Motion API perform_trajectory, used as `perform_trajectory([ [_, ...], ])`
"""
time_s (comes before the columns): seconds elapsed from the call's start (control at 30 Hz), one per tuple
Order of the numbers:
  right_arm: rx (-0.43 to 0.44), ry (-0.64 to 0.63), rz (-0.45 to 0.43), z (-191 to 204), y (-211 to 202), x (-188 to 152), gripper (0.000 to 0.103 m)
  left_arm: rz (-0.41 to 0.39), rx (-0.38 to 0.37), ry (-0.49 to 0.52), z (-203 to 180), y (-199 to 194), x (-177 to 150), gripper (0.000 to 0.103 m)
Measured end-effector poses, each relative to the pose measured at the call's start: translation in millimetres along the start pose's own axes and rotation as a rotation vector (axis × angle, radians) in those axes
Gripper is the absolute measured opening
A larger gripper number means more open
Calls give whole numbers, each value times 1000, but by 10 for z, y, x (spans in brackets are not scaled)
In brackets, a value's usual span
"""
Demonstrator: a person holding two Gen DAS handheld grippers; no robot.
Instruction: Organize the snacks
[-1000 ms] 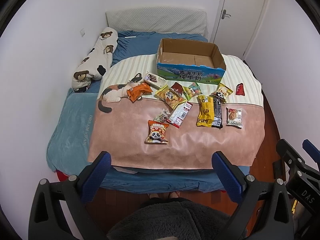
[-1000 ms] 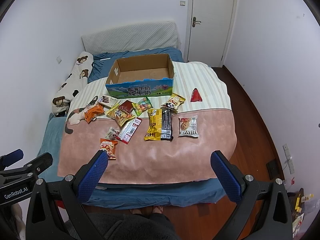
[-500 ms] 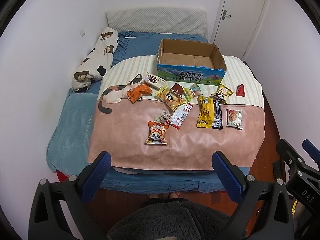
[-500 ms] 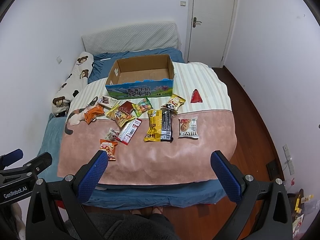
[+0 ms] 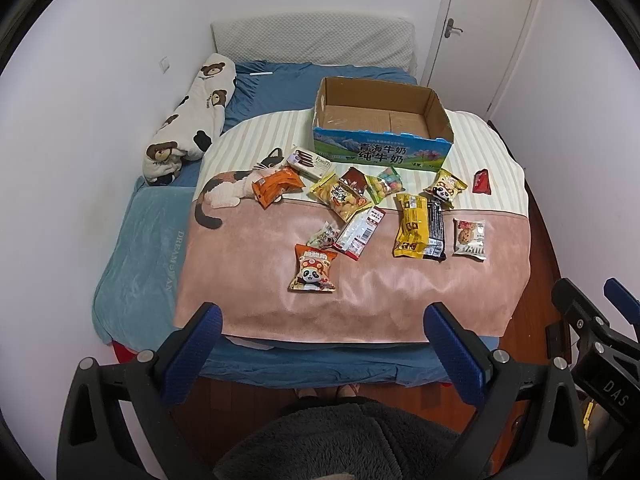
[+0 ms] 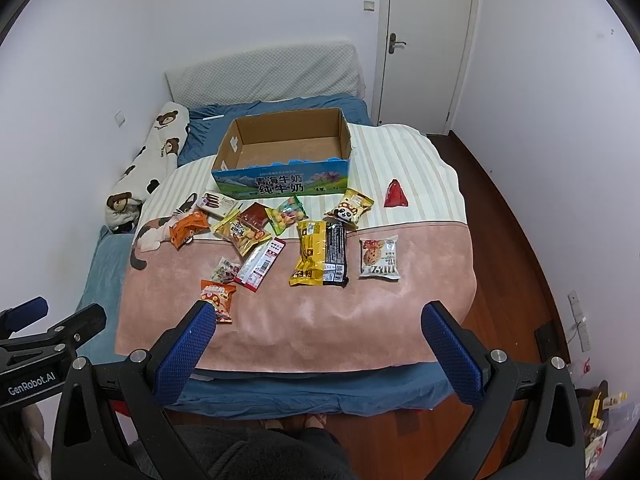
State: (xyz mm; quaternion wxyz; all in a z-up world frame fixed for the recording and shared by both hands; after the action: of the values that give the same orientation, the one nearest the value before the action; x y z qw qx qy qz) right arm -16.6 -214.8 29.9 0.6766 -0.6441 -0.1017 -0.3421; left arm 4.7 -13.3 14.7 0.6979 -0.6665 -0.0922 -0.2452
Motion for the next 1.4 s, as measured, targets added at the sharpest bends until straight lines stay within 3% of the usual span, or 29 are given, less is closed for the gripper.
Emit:
perform_trajectory([
  [0.27, 5, 7, 8, 14, 66, 15, 103, -8, 13, -7, -22, 56, 51, 103],
  [0.43, -6, 45, 41, -25, 494, 145, 103, 21, 50, -35, 55, 554, 156, 103],
  [0.77, -69, 113, 236, -46, 2402, 394, 103, 144, 148, -11, 80, 1801, 456, 103],
  [0.97, -130, 114, 379, -30, 3780, 480, 103, 247, 152, 31, -50, 2550, 628, 103],
  [1.1, -155, 117, 467, 9, 4491, 476, 103, 319, 146, 84, -163, 3071, 705, 103],
  [1.27, -186, 126, 557, 83, 5043, 373, 100, 379, 133, 174, -276, 3608, 830, 103],
  [1.4, -200, 148, 565, 20, 5211, 334, 90, 402, 102, 271, -385, 4018, 963, 101],
])
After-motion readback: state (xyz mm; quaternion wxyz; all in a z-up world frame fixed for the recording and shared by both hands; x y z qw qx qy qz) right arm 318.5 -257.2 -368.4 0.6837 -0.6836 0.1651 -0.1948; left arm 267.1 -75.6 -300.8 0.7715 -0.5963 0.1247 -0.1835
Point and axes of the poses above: each gripper's, at about its wrist camera, not at the fingertips, and y roughly the way its jaws point, z to its left, x to its top, the point moved 2 cm from there along y, roughly the way its jaws point, and after that the axes turned 15 degrees about y, right-handed, at the moved point
